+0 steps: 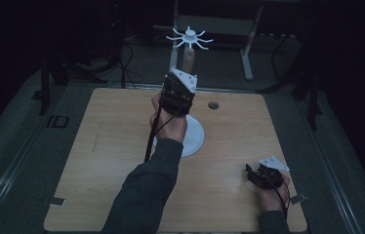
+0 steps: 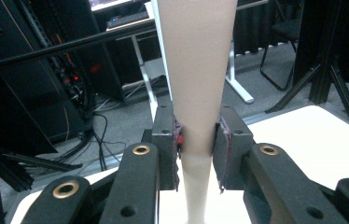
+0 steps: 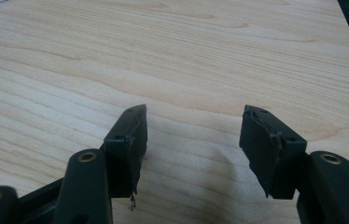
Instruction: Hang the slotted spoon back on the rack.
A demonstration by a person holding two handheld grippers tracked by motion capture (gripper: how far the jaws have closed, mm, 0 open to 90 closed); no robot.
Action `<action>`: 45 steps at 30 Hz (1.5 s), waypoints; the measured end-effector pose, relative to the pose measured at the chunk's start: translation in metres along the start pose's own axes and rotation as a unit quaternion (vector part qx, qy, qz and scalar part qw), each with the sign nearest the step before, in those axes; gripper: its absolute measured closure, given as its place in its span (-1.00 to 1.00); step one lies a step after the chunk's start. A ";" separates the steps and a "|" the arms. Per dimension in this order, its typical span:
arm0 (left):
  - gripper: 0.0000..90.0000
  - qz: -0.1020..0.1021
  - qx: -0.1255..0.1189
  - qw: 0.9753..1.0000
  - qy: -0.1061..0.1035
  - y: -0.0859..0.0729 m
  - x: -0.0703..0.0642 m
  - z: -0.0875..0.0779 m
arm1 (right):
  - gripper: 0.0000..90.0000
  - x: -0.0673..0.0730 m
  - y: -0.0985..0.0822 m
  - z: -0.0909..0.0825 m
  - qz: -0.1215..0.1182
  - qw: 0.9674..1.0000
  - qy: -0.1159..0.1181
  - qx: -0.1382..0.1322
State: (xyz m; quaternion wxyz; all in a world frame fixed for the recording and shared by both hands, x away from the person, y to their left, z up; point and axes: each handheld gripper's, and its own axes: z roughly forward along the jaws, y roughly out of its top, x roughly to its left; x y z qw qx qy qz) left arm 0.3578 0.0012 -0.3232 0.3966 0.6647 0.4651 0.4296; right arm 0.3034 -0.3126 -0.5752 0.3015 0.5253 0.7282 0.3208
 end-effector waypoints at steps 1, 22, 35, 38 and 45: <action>0.62 0.001 0.001 1.000 0.000 0.000 0.000 0.000 | -0.08 0.000 0.000 0.000 0.000 1.000 0.000 0.000; 0.62 0.003 0.011 1.000 0.004 0.002 0.002 0.012 | -0.09 -0.001 0.000 0.000 0.000 1.000 0.001 -0.001; 0.56 0.000 0.011 1.000 -0.004 0.002 0.004 0.015 | -0.09 -0.001 0.000 -0.001 0.000 1.000 0.001 -0.001; 0.50 -0.001 0.010 1.000 -0.007 0.002 0.004 0.015 | -0.09 -0.001 0.000 -0.001 0.000 1.000 0.001 -0.001; 0.38 -0.001 0.013 1.000 -0.011 0.001 0.004 0.016 | -0.09 -0.001 0.000 0.000 0.000 1.000 0.001 0.000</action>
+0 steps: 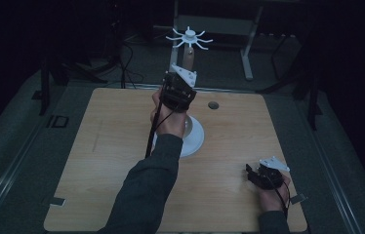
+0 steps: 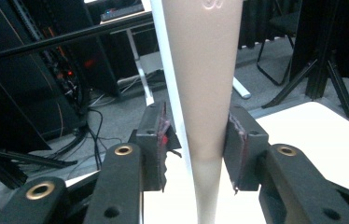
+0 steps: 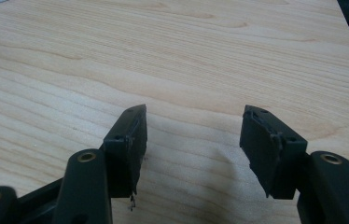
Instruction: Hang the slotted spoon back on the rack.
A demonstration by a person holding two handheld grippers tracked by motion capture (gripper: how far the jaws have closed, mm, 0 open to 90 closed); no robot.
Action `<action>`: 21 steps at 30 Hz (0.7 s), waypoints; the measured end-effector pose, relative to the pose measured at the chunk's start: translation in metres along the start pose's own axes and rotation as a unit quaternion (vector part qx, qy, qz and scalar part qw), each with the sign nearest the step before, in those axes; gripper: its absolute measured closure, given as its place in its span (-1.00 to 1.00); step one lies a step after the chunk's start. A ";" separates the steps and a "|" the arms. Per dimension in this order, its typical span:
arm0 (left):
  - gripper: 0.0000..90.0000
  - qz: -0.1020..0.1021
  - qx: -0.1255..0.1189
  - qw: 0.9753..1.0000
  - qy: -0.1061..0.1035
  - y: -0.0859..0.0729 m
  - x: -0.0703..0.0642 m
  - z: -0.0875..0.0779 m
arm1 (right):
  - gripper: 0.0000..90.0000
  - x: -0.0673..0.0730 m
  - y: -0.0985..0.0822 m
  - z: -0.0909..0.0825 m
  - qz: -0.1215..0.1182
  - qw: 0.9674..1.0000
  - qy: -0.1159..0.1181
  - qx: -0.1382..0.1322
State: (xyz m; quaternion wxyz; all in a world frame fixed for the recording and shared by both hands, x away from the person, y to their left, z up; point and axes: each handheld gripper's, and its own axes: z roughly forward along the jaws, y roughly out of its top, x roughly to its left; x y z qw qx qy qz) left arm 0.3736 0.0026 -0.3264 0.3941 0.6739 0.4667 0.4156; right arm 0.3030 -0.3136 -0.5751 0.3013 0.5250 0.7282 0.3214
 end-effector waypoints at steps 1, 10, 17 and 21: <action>0.36 -0.001 -0.001 1.000 -0.001 0.000 0.000 0.000 | -0.09 0.000 0.000 0.000 0.000 1.000 0.000 0.000; 0.20 -0.010 -0.010 1.000 -0.010 -0.002 0.002 -0.003 | -0.11 0.000 0.000 0.000 0.000 1.000 -0.001 0.001; 0.04 -0.004 -0.015 1.000 -0.011 -0.002 0.000 -0.007 | -0.12 0.000 0.000 0.000 -0.001 1.000 -0.002 0.002; 0.00 0.005 -0.013 1.000 -0.020 -0.003 -0.003 -0.010 | -0.13 0.000 0.000 0.000 0.000 1.000 -0.003 0.002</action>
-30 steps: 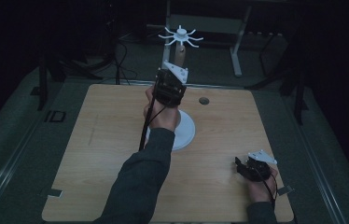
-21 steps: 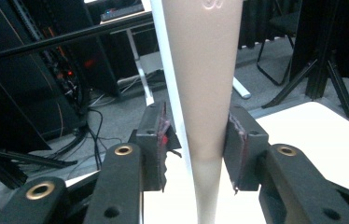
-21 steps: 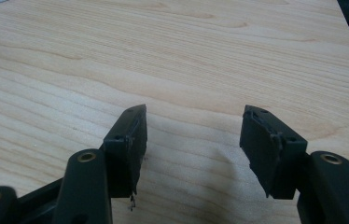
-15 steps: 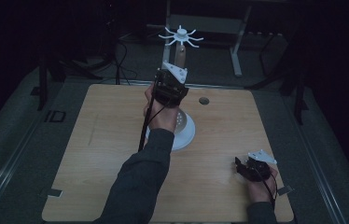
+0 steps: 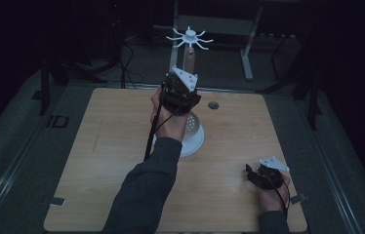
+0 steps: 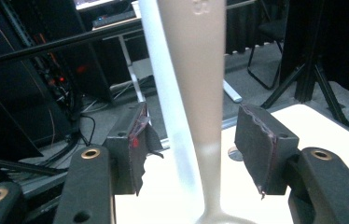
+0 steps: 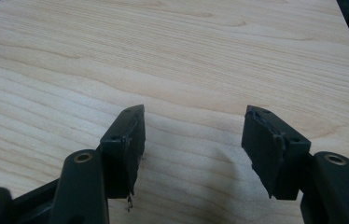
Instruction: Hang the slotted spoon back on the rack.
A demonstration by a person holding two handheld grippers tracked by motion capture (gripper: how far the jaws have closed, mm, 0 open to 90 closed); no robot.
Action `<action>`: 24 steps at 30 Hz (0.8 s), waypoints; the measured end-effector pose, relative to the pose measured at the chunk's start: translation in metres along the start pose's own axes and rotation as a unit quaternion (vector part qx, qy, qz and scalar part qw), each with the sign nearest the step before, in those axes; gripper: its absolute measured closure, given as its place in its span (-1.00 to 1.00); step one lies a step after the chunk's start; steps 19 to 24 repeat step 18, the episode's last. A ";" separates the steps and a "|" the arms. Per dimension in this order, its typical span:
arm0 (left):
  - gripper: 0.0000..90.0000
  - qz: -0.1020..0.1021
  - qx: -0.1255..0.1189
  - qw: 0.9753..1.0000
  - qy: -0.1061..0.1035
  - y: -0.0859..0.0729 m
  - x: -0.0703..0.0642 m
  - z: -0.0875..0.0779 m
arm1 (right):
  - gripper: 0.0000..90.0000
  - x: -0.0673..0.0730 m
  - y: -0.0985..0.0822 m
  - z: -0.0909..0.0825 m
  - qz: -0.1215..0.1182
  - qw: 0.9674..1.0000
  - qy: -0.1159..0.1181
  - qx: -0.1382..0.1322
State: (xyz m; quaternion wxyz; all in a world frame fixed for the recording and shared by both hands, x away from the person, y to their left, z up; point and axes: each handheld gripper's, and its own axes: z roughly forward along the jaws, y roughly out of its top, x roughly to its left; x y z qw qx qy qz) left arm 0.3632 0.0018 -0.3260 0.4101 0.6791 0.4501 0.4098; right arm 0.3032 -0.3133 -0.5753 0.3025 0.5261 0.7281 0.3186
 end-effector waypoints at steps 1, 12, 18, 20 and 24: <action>-0.01 0.000 0.000 1.000 -0.001 0.000 0.000 0.000 | -0.14 0.000 0.000 0.000 0.001 1.000 -0.001 0.000; -0.03 -0.004 0.009 1.000 -0.022 -0.007 0.000 -0.006 | -0.16 0.000 0.000 0.000 0.002 1.000 -0.002 0.000; -0.03 -0.008 0.015 0.999 -0.034 -0.013 0.001 -0.008 | -0.17 0.000 0.000 0.000 0.003 1.000 -0.002 0.001; -0.03 -0.008 0.015 0.999 -0.034 -0.013 0.001 -0.008 | -0.17 0.000 0.000 0.000 0.003 1.000 -0.002 0.001; -0.03 -0.008 0.015 0.999 -0.034 -0.013 0.001 -0.008 | -0.17 0.000 0.000 0.000 0.003 1.000 -0.002 0.001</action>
